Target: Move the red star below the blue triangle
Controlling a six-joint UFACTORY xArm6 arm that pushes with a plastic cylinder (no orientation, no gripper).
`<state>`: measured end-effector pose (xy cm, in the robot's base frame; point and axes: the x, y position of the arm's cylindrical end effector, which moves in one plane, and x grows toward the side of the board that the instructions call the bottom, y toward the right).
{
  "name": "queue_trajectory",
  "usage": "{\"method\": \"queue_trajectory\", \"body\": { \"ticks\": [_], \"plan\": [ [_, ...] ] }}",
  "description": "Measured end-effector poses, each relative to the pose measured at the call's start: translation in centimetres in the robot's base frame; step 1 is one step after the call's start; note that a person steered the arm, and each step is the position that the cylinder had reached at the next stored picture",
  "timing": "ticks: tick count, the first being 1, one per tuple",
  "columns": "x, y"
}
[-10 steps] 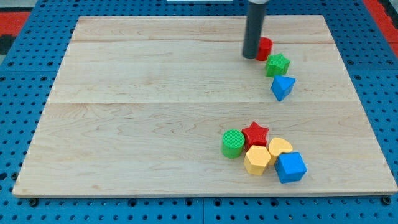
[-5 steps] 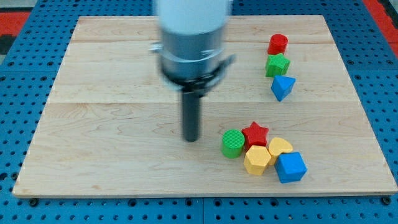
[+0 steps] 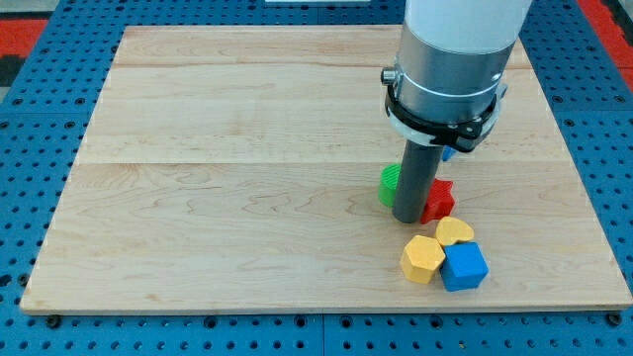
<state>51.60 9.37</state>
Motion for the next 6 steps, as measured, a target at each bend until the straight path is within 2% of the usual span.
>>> {"method": "queue_trajectory", "body": {
  "ticks": [1,4,5,6],
  "plan": [
    [0.1,2.5],
    [-1.0,4.4],
    [-0.9,4.0],
    [-0.4,0.0]
  ]
}}
